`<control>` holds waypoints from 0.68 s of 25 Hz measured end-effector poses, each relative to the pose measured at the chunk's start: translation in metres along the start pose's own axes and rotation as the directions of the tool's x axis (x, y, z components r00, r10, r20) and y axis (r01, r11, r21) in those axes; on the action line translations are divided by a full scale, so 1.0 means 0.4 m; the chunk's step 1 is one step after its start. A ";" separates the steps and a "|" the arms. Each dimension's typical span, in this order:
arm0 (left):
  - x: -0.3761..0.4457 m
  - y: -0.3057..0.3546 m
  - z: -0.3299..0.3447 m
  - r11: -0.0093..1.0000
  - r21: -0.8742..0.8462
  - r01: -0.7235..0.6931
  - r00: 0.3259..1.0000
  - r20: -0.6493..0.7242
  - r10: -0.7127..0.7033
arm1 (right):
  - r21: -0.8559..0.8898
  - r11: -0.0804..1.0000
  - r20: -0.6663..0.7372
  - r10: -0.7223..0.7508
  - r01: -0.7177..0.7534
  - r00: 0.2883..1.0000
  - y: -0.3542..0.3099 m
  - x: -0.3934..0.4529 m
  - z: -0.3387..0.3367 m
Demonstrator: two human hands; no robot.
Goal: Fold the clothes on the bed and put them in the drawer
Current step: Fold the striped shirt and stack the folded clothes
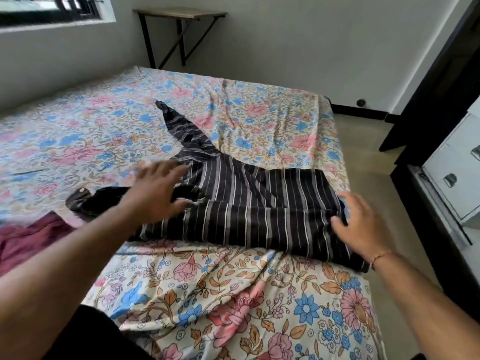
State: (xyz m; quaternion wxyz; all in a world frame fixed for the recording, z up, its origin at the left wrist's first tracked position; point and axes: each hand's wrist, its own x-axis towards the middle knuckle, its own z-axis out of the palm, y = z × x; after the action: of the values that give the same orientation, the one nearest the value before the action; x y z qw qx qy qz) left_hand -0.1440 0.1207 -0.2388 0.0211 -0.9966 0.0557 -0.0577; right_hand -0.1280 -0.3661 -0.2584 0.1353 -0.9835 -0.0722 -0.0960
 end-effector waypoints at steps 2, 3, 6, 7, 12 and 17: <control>-0.058 0.083 0.048 0.953 -0.012 -0.302 0.937 0.183 0.299 | -0.016 0.962 0.209 -0.264 0.273 0.942 -0.021 -0.077 0.044; -0.086 0.104 0.080 0.922 -0.012 -0.386 0.882 0.289 0.373 | -0.040 0.945 0.342 -0.292 0.324 0.893 -0.014 -0.098 0.058; -0.103 0.076 0.133 0.930 -0.035 -0.365 0.888 0.287 0.359 | -0.137 0.950 0.537 -0.166 0.280 0.827 0.036 -0.098 0.073; -0.096 0.059 0.132 0.943 -0.016 -0.333 0.910 0.257 0.326 | -0.147 0.952 0.550 -0.147 0.269 0.822 0.049 -0.093 0.071; -0.077 0.012 0.109 0.967 0.050 -0.251 0.891 0.403 0.211 | -0.156 0.955 0.474 -0.152 0.252 0.867 0.050 -0.082 0.068; -0.057 0.024 0.079 0.980 -0.141 -0.142 0.895 0.405 0.188 | -0.133 0.960 0.428 -0.168 0.246 0.888 0.030 -0.080 0.041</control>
State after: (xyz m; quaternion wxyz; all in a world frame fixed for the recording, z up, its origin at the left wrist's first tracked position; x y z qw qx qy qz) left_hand -0.1637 0.1148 -0.2732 -0.0162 -0.9772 0.1375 0.1612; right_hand -0.1543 -0.3765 -0.2835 0.0147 -0.9763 -0.1947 0.0936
